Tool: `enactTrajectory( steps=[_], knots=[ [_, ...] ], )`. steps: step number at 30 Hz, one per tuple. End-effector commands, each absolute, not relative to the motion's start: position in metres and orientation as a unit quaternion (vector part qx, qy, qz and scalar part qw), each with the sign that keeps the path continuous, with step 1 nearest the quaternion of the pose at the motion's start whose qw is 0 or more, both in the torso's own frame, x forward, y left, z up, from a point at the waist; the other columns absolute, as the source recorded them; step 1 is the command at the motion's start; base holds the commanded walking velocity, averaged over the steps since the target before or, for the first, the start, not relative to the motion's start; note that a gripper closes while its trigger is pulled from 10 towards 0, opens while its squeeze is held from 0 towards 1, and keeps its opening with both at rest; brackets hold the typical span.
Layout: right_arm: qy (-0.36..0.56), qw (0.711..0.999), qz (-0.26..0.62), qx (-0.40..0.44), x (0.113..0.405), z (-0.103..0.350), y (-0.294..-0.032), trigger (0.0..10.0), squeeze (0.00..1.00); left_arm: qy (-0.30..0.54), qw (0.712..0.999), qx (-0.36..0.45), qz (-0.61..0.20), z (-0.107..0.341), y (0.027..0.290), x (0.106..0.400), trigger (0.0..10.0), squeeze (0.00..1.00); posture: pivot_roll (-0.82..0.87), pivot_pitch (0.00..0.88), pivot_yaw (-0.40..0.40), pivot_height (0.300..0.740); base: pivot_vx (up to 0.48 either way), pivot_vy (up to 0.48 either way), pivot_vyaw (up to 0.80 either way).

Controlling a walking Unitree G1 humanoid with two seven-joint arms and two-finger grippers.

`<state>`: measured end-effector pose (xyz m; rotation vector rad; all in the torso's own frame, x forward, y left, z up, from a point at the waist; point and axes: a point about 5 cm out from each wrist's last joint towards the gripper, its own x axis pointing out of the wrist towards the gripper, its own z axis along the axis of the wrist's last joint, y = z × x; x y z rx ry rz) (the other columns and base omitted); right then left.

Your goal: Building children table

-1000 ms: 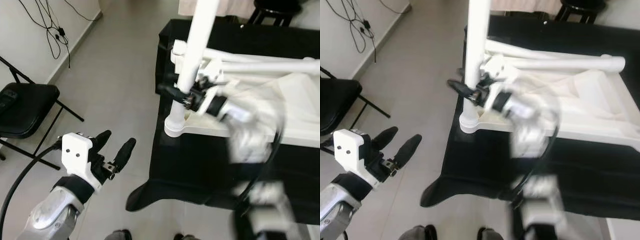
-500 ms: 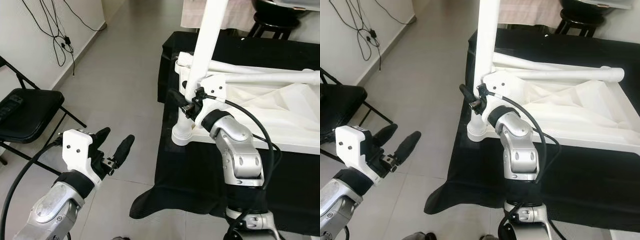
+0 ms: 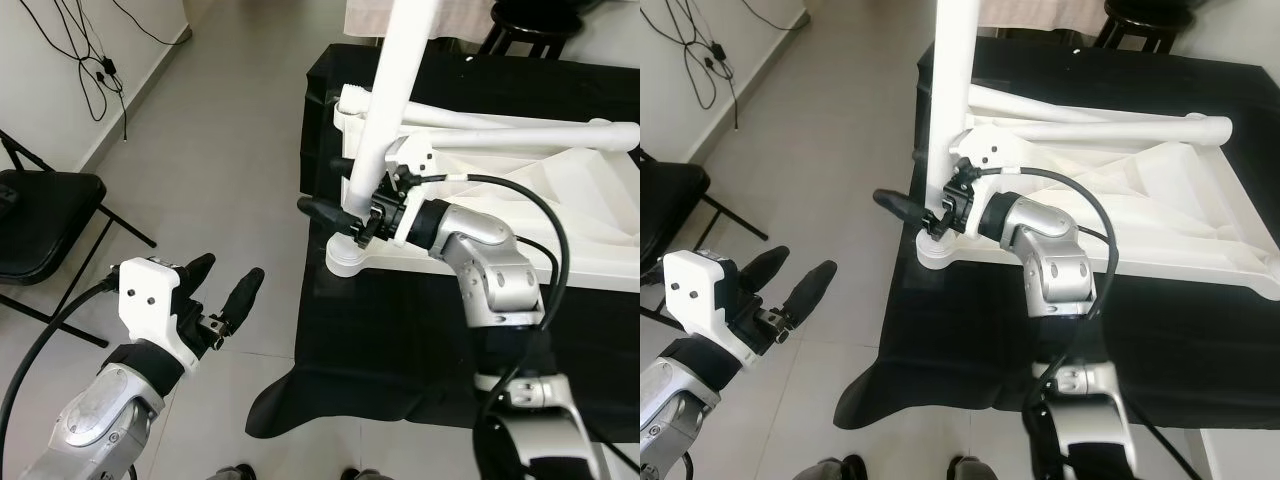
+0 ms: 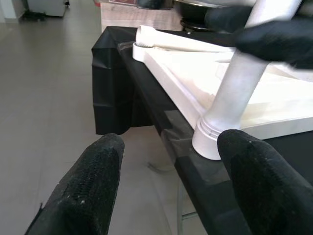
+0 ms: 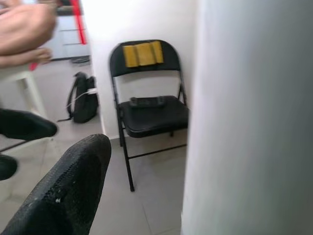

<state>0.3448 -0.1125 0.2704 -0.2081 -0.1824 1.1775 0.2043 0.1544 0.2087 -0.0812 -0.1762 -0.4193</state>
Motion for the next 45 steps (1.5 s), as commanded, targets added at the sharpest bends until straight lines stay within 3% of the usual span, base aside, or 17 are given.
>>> enactTrajectory(
  steps=[1,2,6,7,8,9,20,25,26,27,28,30,31,35,43,44,45],
  knots=[
    [-0.092,0.786,0.601,-0.108,0.342,0.271,-0.1,10.0,0.0,-0.086,0.974,-0.041,-0.208,0.209,0.153,0.201,10.0,0.0,-0.01,0.226,-0.054,0.74,0.0,0.0,0.0],
    [-0.089,0.769,0.623,-0.115,0.346,0.274,-0.098,10.0,0.0,-0.085,0.973,-0.042,-0.208,0.209,0.152,0.2,10.0,0.0,0.0,0.23,-0.053,0.74,0.0,0.0,0.0],
    [-0.091,0.758,0.635,-0.118,0.35,0.277,-0.094,10.0,0.0,-0.084,0.973,-0.042,-0.209,0.209,0.151,0.199,10.0,0.0,0.0,0.236,-0.052,0.74,0.0,0.0,0.0],
    [-0.092,0.75,0.645,-0.114,0.354,0.281,-0.092,6.7,0.0,-0.083,0.973,-0.043,-0.209,0.209,0.151,0.197,10.0,0.0,0.01,0.24,-0.052,0.74,0.0,0.0,0.0],
    [-0.092,0.75,0.645,-0.114,0.354,0.281,-0.092,6.7,0.0,-0.083,0.973,-0.043,-0.209,0.209,0.151,0.197,10.0,0.0,0.01,0.24,-0.052,0.74,0.0,0.0,0.0],
    [-0.091,0.741,0.657,-0.101,0.361,0.286,-0.09,0.0,0.0,-0.082,0.973,-0.044,-0.21,0.209,0.151,0.195,10.0,0.0,0.01,0.247,-0.05,0.74,0.0,0.0,0.0],
    [-0.09,0.733,0.667,-0.1,0.366,0.286,-0.103,0.0,0.0,-0.079,0.973,-0.045,-0.212,0.209,0.15,0.193,10.0,0.0,0.01,0.246,-0.049,0.74,0.0,0.0,0.0],
    [-0.088,0.789,0.6,-0.1,0.363,0.266,-0.121,0.0,0.0,-0.08,0.973,-0.045,-0.21,0.209,0.151,0.194,10.0,0.0,-0.01,0.24,-0.055,0.74,0.0,0.0,0.0],
    [-0.088,0.789,0.6,-0.1,0.363,0.266,-0.121,0.0,0.0,-0.08,0.973,-0.045,-0.21,0.209,0.151,0.194,10.0,0.0,-0.01,0.24,-0.055,0.74,0.0,0.0,0.0],
    [-0.075,0.816,0.566,-0.092,0.363,0.256,-0.121,0.0,0.0,-0.08,0.974,-0.044,-0.209,0.209,0.152,0.194,10.0,0.0,-0.02,0.236,-0.056,0.74,0.0,0.0,0.0],
    [-0.05,0.897,0.432,-0.082,0.368,0.242,-0.12,0.0,0.0,-0.08,0.974,-0.043,-0.208,0.208,0.153,0.195,10.0,0.0,-0.02,0.23,-0.049,0.74,0.0,0.0,0.0],
    [0.014,0.971,0.235,-0.031,0.357,0.208,-0.127,0.0,0.0,-0.079,0.974,-0.041,-0.208,0.208,0.154,0.197,10.0,0.0,-0.03,0.22,-0.051,0.74,0.0,0.0,0.0],
    [0.05,0.973,0.222,-0.028,0.34,0.191,-0.126,0.0,0.0,-0.079,0.974,-0.04,-0.208,0.208,0.155,0.198,10.0,0.0,-0.02,0.217,-0.048,0.74,0.0,0.0,0.0],
    [0.076,0.968,0.236,-0.029,0.32,0.175,-0.121,0.0,0.0,-0.079,0.974,-0.039,-0.208,0.206,0.156,0.2,10.0,0.0,-0.04,0.213,-0.032,0.74,0.0,0.0,0.0],
    [0.028,0.968,0.242,-0.066,0.347,0.196,-0.122,0.0,0.0,-0.081,0.974,-0.037,-0.208,0.204,0.154,0.204,10.0,0.0,-0.03,0.173,-0.058,0.74,0.0,0.0,0.0],
    [0.025,0.967,0.246,-0.064,0.348,0.199,-0.121,2.8,0.0,-0.082,0.975,-0.038,-0.204,0.204,0.154,0.204,10.0,0.0,-0.03,0.173,-0.058,0.74,0.0,0.0,0.0],
    [0.025,0.967,0.246,-0.064,0.348,0.199,-0.121,2.8,0.0,-0.082,0.975,-0.038,-0.204,0.204,0.154,0.204,10.0,0.0,-0.03,0.173,-0.058,0.74,0.0,0.0,0.0]
  ],
)
